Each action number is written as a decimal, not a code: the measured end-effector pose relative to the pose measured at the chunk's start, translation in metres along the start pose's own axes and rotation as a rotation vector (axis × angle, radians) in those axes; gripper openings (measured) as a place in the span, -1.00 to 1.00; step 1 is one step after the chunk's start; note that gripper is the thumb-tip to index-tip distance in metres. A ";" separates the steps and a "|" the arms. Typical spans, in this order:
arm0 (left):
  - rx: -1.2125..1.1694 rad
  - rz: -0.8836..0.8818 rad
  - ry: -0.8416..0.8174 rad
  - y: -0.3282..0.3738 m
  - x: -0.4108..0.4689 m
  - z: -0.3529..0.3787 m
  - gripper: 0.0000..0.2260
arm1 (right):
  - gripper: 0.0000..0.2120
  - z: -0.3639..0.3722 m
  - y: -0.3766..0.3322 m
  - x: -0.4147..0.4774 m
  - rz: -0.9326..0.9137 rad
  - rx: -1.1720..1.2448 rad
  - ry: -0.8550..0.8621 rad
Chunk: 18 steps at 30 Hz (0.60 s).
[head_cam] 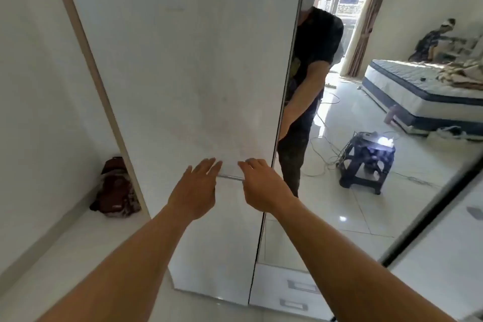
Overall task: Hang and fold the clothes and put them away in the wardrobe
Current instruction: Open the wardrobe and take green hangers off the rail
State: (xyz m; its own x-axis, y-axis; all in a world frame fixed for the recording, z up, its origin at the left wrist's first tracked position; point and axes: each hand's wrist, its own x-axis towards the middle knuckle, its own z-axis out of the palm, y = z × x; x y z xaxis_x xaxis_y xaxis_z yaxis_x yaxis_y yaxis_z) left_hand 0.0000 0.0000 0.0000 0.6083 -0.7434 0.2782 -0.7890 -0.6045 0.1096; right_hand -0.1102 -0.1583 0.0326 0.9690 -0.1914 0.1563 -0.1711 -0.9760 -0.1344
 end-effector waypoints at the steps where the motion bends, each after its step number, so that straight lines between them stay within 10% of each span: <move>1: 0.019 0.014 -0.039 -0.003 0.002 0.005 -0.45 | -0.45 0.006 -0.001 0.002 0.012 -0.027 -0.035; 18: 0.069 -0.049 -0.195 0.007 -0.009 0.017 -0.45 | -0.50 0.017 -0.009 -0.011 0.047 -0.022 -0.200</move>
State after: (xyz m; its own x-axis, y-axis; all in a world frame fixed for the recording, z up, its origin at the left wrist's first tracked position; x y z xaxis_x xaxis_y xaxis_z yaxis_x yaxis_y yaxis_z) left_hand -0.0094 -0.0023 -0.0180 0.6561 -0.7501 0.0831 -0.7545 -0.6543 0.0507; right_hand -0.1168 -0.1461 0.0156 0.9756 -0.2143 -0.0477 -0.2184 -0.9690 -0.1153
